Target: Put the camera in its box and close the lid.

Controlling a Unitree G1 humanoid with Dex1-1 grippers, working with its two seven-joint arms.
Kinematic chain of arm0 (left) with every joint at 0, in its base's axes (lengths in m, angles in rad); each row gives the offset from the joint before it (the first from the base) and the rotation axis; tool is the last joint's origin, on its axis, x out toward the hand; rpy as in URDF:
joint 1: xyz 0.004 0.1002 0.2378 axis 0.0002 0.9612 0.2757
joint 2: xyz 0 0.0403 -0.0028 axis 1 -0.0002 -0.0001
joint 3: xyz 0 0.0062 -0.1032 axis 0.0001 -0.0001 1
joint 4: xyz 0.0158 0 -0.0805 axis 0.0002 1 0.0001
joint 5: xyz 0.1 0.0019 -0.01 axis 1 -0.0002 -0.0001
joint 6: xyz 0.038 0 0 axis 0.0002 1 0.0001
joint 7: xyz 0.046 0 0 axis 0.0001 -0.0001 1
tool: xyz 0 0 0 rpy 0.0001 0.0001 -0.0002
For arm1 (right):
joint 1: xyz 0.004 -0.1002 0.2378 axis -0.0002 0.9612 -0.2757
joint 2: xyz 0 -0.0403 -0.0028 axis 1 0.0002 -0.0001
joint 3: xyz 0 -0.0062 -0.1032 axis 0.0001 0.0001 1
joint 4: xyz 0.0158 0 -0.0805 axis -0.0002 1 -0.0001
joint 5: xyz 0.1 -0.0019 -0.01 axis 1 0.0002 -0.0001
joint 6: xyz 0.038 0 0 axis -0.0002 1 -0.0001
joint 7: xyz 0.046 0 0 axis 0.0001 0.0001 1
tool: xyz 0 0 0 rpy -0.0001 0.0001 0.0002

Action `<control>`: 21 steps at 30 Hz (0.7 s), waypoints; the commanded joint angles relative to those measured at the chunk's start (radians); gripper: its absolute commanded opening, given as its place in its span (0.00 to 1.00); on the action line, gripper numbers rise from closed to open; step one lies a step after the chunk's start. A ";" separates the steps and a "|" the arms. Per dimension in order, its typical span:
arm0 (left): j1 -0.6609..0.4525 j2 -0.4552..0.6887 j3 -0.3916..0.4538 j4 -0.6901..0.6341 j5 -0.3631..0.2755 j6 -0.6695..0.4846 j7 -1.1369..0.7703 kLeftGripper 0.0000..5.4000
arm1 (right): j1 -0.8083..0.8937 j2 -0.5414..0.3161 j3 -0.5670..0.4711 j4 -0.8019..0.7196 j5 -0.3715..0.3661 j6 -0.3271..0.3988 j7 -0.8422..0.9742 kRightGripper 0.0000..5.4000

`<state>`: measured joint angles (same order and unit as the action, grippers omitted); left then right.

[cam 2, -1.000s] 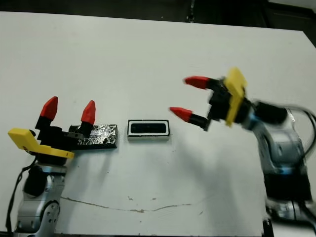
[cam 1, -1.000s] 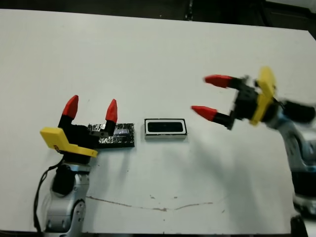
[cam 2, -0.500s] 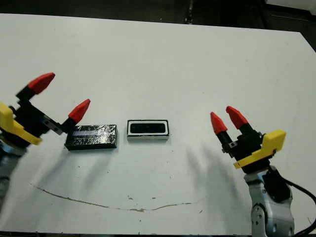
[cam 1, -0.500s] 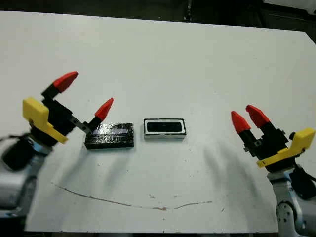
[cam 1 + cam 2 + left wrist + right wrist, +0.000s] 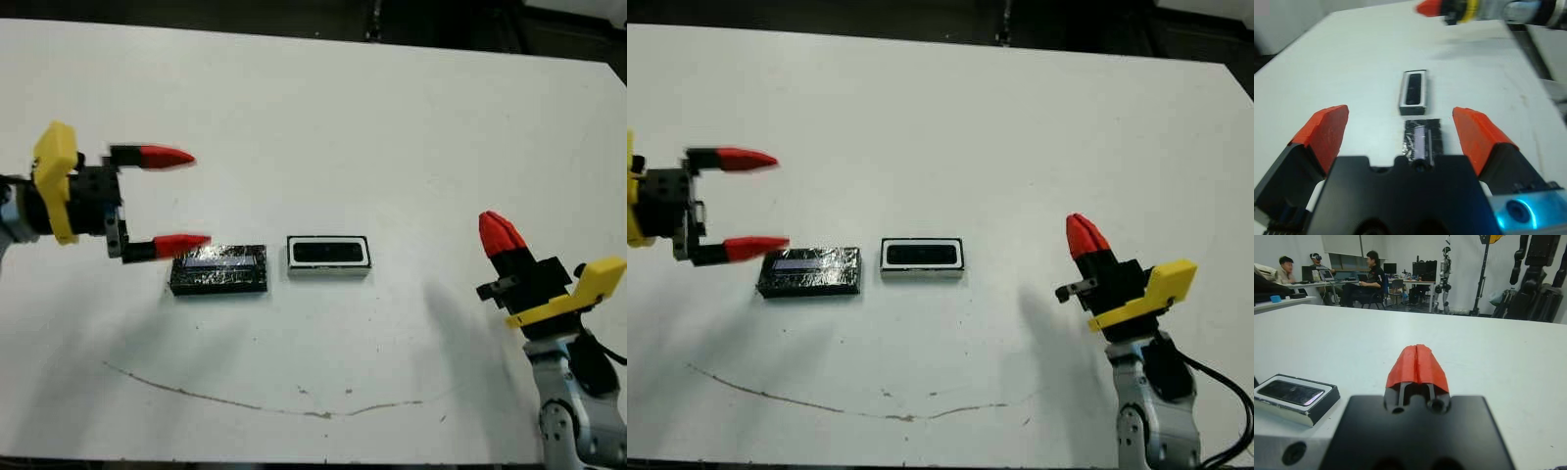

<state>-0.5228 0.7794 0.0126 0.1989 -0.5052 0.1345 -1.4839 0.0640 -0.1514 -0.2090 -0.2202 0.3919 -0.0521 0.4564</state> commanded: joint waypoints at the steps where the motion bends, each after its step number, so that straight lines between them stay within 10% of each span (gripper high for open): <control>1: -0.034 -0.033 -0.032 0.067 0.010 -0.011 -0.068 1.00 | 0.008 -0.013 0.003 0.003 0.004 0.008 -0.007 0.00; 10: -0.047 -0.101 -0.074 0.127 0.054 -0.081 -0.127 1.00 | 0.014 -0.014 0.012 -0.010 0.011 0.041 -0.027 0.00; 21: -0.063 -0.056 -0.169 0.050 0.267 -0.130 -0.050 1.00 | 0.018 -0.009 0.018 0.011 0.012 0.011 -0.014 0.00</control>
<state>-0.5696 0.7075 -0.1421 0.2575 -0.2596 0.0105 -1.5348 0.0666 -0.1524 -0.1891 -0.2169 0.3967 -0.0457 0.4432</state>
